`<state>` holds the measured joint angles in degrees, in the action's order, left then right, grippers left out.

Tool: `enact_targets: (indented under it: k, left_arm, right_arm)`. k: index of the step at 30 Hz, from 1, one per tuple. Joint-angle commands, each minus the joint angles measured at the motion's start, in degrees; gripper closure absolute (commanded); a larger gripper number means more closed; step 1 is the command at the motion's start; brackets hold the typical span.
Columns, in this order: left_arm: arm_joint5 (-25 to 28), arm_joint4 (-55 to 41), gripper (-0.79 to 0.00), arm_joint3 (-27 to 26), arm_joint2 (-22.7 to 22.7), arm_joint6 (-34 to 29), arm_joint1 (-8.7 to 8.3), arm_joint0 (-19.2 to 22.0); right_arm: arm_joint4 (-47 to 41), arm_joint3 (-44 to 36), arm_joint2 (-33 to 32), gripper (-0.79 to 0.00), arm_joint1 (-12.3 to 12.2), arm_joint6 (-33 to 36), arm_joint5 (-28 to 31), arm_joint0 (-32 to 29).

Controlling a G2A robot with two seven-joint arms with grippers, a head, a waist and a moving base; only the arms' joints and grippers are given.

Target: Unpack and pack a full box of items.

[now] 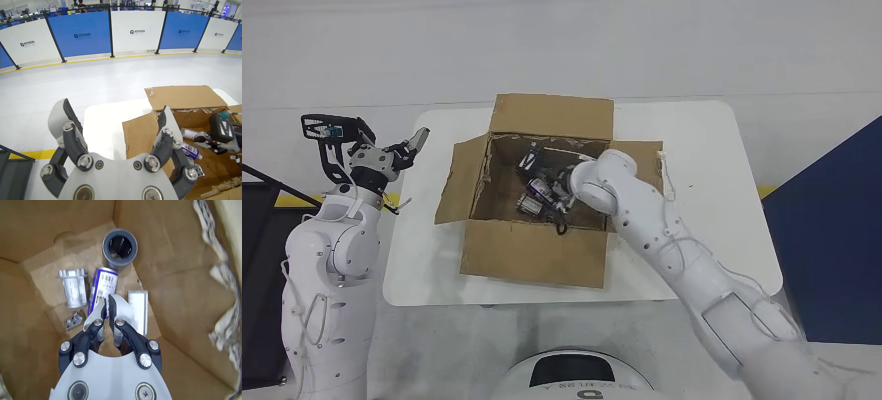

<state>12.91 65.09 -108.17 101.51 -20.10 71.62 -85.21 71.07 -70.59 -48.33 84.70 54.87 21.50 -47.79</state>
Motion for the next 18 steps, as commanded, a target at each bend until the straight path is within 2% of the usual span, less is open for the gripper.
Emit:
enact_targets:
  k: [1,2,4,10,18]
  left_arm:
    - [0.0,0.0,-0.785,0.0,0.0,0.0,0.0,0.0]
    - [0.0,0.0,-0.785,0.0,0.0,0.0,0.0,0.0]
    - [0.0,0.0,-0.785,0.0,0.0,0.0,0.0,0.0]
    - [0.0,0.0,-0.785,0.0,0.0,0.0,0.0,0.0]
    - [0.0,0.0,-0.785,0.0,0.0,0.0,0.0,0.0]
  right_arm:
    - [-0.4,-1.4,-1.2,-0.172,-0.5,0.6,0.7,-1.1]
    - [-0.6,-1.5,-1.6,-0.249,-0.6,0.6,0.9,-1.4]
    - [-1.0,-1.3,-1.8,-0.302,-0.7,0.5,1.4,-1.5]
    - [-2.5,2.6,-0.4,-0.32,0.0,-1.2,2.1,0.6]
    - [-6.1,13.3,3.0,-0.329,2.3,-3.5,0.8,6.2]
